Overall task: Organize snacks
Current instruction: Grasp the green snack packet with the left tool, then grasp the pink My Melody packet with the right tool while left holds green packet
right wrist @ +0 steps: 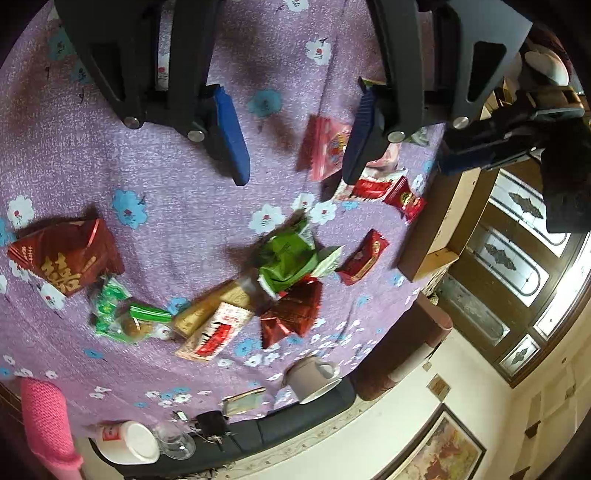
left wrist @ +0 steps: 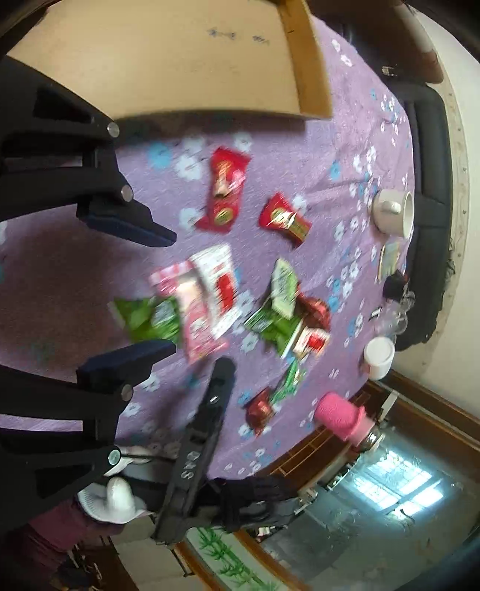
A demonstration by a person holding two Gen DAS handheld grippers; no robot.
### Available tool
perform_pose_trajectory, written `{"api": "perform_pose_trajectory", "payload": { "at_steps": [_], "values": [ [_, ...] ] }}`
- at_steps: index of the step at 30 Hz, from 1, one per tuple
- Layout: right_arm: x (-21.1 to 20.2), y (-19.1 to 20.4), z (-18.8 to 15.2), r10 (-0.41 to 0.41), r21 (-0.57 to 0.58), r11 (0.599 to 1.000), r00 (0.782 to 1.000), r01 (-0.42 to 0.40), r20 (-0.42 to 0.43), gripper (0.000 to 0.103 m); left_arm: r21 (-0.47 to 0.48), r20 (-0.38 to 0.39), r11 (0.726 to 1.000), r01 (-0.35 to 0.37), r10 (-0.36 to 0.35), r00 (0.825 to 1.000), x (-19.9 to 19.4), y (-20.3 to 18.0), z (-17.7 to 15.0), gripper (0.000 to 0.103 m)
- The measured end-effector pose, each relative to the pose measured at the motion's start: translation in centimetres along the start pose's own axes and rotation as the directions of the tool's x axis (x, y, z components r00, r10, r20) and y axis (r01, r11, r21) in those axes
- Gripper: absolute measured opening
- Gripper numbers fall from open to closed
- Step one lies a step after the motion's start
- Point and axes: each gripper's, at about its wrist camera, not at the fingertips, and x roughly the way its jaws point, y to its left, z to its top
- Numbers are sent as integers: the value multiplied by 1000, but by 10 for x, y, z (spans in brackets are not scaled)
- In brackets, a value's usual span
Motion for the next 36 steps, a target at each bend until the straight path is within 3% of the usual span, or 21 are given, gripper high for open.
{"api": "perform_pose_trajectory", "payload": {
  "at_steps": [4,10,11,12,18,20,25,26,29,34,35,36],
  "values": [
    [-1,3,-2,-29,-18,999,999,29,15,58,-18,16,1000,10,-9,1000,13,-14,-7,58],
    [-1,-4,-2,-29,19,999,999,29,20,59,92,63,983,-157,152,986,41,-46,-9,61],
    [-1,-5,-2,-27,25,999,999,27,18,59,98,62,978,-183,178,982,44,-47,-9,44],
    [-1,-6,-1,-22,30,999,1000,22,18,59,85,44,981,-176,173,984,47,-44,-9,29],
    [-9,1,2,15,22,1000,999,-15,29,60,-47,74,997,-61,65,995,17,-15,-20,29],
    [-8,8,5,38,0,999,999,-38,17,66,-69,93,997,-24,30,995,6,-11,-27,29],
    [22,12,17,-33,-30,999,997,31,-67,69,-105,153,993,46,-30,988,-26,-1,-42,29],
    [22,14,16,-41,-46,998,998,39,-50,69,-106,166,993,48,-30,986,-32,0,-43,29],
    [21,29,7,-78,-93,993,991,68,-112,69,-113,196,992,59,-36,980,-47,7,-47,29],
    [2,49,-29,8,-103,994,955,-40,-296,69,-150,227,985,83,-47,973,-56,26,-51,29],
    [-2,55,-34,24,-127,990,946,-68,-322,69,-158,229,983,89,-51,972,-56,27,-51,29],
    [-7,59,-35,5,-162,985,952,-57,-306,69,-166,232,981,98,-58,971,-57,28,-52,29]
  ]
}}
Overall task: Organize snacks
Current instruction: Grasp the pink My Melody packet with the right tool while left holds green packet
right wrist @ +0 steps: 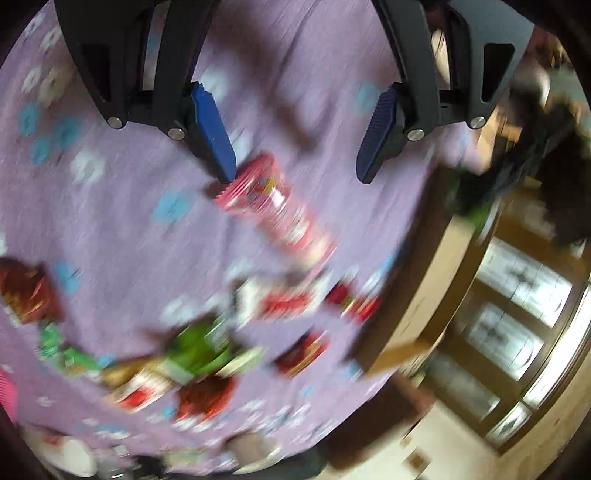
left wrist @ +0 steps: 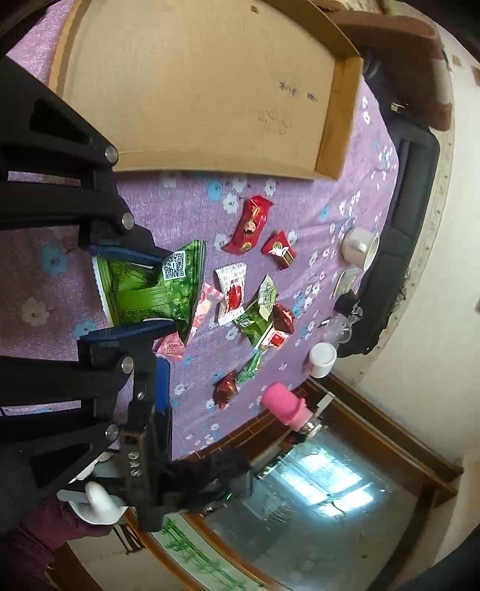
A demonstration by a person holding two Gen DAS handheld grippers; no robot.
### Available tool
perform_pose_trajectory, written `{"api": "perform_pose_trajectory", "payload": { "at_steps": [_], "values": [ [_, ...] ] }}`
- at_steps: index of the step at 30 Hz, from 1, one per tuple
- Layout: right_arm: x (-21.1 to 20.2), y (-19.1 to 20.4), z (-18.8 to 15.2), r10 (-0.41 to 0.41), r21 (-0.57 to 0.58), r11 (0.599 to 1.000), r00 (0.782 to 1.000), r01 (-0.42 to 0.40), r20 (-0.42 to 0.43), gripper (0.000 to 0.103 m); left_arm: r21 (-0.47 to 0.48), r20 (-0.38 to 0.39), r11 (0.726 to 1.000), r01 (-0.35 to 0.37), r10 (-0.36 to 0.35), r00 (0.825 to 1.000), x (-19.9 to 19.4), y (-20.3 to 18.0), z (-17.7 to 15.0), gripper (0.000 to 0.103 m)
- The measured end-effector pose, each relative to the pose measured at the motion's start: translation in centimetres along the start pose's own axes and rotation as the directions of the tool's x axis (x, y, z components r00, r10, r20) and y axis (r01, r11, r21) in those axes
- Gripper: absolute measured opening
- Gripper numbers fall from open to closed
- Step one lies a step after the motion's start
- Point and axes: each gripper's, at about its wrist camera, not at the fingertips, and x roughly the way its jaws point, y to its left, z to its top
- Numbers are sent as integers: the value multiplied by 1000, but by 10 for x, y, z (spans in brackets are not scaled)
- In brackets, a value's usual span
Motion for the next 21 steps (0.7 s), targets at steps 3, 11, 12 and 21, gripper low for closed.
{"api": "perform_pose_trajectory", "payload": {
  "at_steps": [3,11,12,21],
  "values": [
    [-6,15,4,-173,-127,975,981,183,86,69,-4,4,1000,9,-9,1000,-4,1,-2,29],
    [45,35,22,-306,-271,907,946,323,106,54,8,51,999,-32,32,998,-35,4,-6,29],
    [44,37,22,-301,-274,906,947,321,116,34,9,58,999,-40,40,997,-38,6,-4,29],
    [4,50,21,-187,-182,959,968,217,169,26,16,92,990,-139,137,986,-63,33,20,29]
  ]
}}
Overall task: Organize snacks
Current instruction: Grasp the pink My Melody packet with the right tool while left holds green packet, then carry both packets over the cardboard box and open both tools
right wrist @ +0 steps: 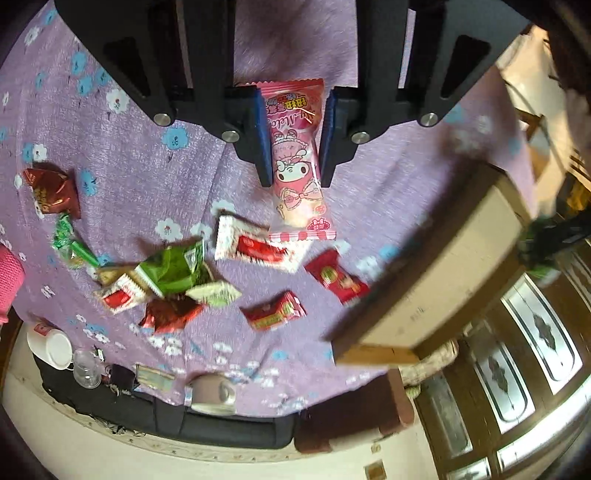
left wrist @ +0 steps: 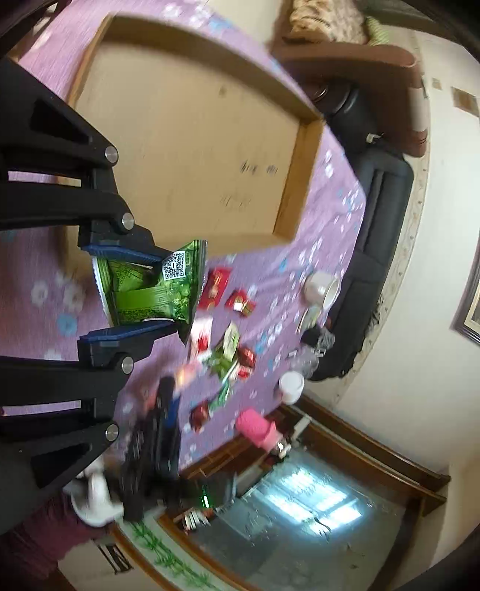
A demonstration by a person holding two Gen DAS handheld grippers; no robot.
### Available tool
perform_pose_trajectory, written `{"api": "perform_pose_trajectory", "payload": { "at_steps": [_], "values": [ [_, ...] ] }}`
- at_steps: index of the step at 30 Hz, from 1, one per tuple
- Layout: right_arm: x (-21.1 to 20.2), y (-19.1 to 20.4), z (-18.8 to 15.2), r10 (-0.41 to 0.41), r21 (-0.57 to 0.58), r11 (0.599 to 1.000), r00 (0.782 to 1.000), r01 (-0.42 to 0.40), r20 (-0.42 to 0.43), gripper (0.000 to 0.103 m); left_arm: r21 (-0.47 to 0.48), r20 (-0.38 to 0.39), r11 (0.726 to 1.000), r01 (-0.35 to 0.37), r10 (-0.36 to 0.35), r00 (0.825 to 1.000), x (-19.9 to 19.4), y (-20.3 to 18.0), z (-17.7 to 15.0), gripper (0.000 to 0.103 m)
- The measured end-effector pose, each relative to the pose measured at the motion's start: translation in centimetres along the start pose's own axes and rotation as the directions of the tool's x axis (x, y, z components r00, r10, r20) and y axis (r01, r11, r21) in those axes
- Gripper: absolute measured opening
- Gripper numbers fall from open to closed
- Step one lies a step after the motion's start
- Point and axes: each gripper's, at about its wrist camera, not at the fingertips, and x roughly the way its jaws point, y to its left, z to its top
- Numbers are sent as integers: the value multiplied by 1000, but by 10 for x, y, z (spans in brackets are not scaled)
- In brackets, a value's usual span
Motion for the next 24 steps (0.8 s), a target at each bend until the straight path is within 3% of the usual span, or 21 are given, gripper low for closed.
{"api": "perform_pose_trajectory", "payload": {
  "at_steps": [6,13,19,24],
  "values": [
    [-11,41,32,182,10,983,983,-182,25,26,-18,-26,990,-138,138,990,4,44,21,29],
    [35,98,65,338,32,941,941,-337,-20,26,-46,-90,968,-248,243,966,23,86,24,29],
    [85,136,72,400,85,915,912,-394,-84,26,-66,-117,951,-301,292,949,28,102,22,30],
    [110,151,66,397,95,917,909,-388,-124,28,-117,-129,946,-302,287,949,26,115,20,35]
  ]
}}
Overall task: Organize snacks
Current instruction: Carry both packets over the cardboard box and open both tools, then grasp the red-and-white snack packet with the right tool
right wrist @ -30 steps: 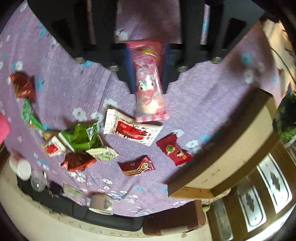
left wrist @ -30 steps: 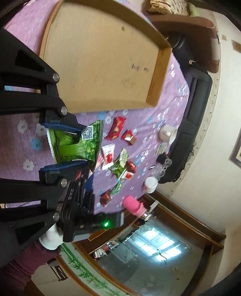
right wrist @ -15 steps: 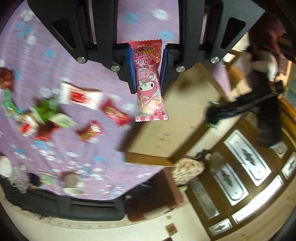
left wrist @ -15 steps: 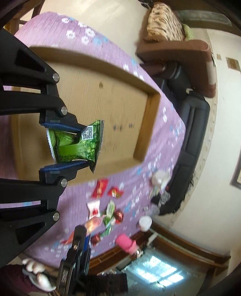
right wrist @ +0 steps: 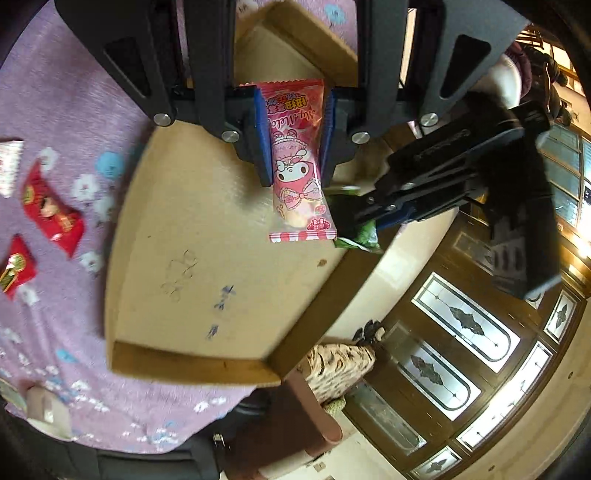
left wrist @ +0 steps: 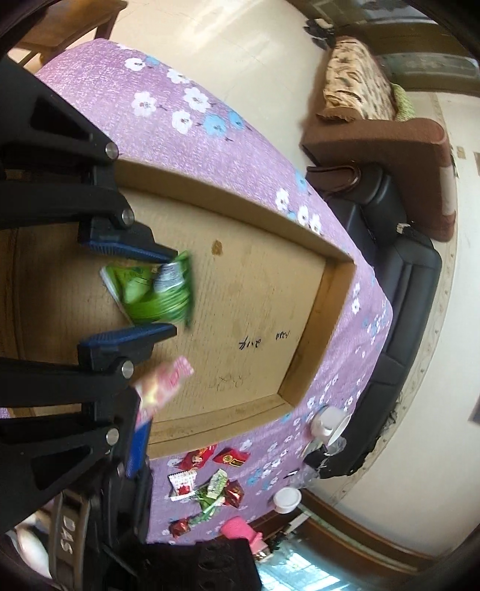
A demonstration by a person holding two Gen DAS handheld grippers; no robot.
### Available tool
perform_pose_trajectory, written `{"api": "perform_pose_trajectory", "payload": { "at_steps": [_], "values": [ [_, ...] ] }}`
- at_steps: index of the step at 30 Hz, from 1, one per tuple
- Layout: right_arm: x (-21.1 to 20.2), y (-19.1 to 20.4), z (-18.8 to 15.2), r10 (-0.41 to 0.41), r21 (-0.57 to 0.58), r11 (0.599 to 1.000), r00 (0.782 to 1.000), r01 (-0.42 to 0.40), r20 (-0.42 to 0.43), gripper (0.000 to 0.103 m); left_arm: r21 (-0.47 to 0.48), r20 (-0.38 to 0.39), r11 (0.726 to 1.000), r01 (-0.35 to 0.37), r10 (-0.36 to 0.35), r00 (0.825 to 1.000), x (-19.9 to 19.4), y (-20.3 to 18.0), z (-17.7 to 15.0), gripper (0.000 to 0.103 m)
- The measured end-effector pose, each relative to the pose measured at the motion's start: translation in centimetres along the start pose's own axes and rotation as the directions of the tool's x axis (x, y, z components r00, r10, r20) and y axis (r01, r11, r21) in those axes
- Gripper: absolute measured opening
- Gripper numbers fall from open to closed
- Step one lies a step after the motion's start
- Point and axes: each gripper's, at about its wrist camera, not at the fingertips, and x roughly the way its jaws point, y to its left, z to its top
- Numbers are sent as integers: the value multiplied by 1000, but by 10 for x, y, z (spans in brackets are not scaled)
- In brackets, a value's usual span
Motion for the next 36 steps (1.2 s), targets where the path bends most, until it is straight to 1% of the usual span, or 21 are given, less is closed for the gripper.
{"api": "perform_pose_trajectory", "payload": {
  "at_steps": [2,4,5,6,8,10,11,12,13,15,16,18,20,22,25,27,29,32,35,36],
  "values": [
    [5,0,-1,-8,7,1000,1000,8,1,28,-19,9,1000,25,-24,1000,-4,3,0,36],
    [6,2,-1,-10,-9,1000,1000,10,3,31,-33,28,999,37,-36,999,-9,4,1,42],
    [5,5,-1,-17,-22,1000,1000,17,6,36,-40,39,998,49,-47,998,-12,4,1,45],
    [2,8,-1,-26,-38,999,1000,27,16,44,-47,51,997,62,-59,997,-15,3,0,46],
    [-8,11,-2,-33,-61,998,998,36,48,49,-59,74,995,74,-70,995,-21,1,-2,46],
    [-27,14,-4,-28,-78,996,996,35,88,49,-58,101,994,87,-81,992,-29,-3,-4,46],
    [-42,12,-7,-39,-85,995,992,50,122,49,-50,119,994,100,-94,988,-35,-7,-5,47],
    [-52,8,-8,-47,-84,995,989,60,143,52,-41,130,993,113,-107,986,-38,-11,-6,48],
    [-66,1,-10,-62,-76,994,983,76,175,55,-31,138,992,124,-119,983,-41,-14,-6,50],
    [-89,-17,-13,-94,-39,994,969,106,226,65,0,146,990,142,-140,979,-46,-25,-7,53],
    [-101,-30,-15,-118,-12,992,962,125,245,67,16,146,989,150,-151,978,-47,-31,-8,53],
    [-118,-55,-19,-171,44,985,950,165,261,68,47,142,984,172,-177,974,-49,-45,-10,55],
    [-133,-88,-26,-238,115,970,935,215,262,68,72,131,977,201,-209,969,-48,-58,-13,56],
    [-138,-111,-30,-284,150,956,925,253,252,68,97,119,969,226,-237,964,-46,-71,-17,57],
    [-137,-129,-28,-306,168,948,922,271,238,68,134,94,957,256,-270,958,-40,-93,-21,57],
    [-133,-134,-23,-306,163,948,922,273,236,68,151,73,953,264,-277,958,-37,-106,-24,58],
    [-125,-130,-16,-320,131,946,918,296,233,68,165,57,948,272,-285,957,-34,-117,-28,58],
    [-112,-120,-12,-324,43,946,920,323,220,68,182,45,942,283,-295,954,-33,-129,-34,59],
    [-78,-100,3,-336,-85,931,926,354,172,68,169,27,941,294,-303,953,-29,-132,-39,59],
    [-70,-98,5,-342,-109,926,926,361,162,68,164,24,941,294,-302,953,-28,-133,-40,59]
  ]
}}
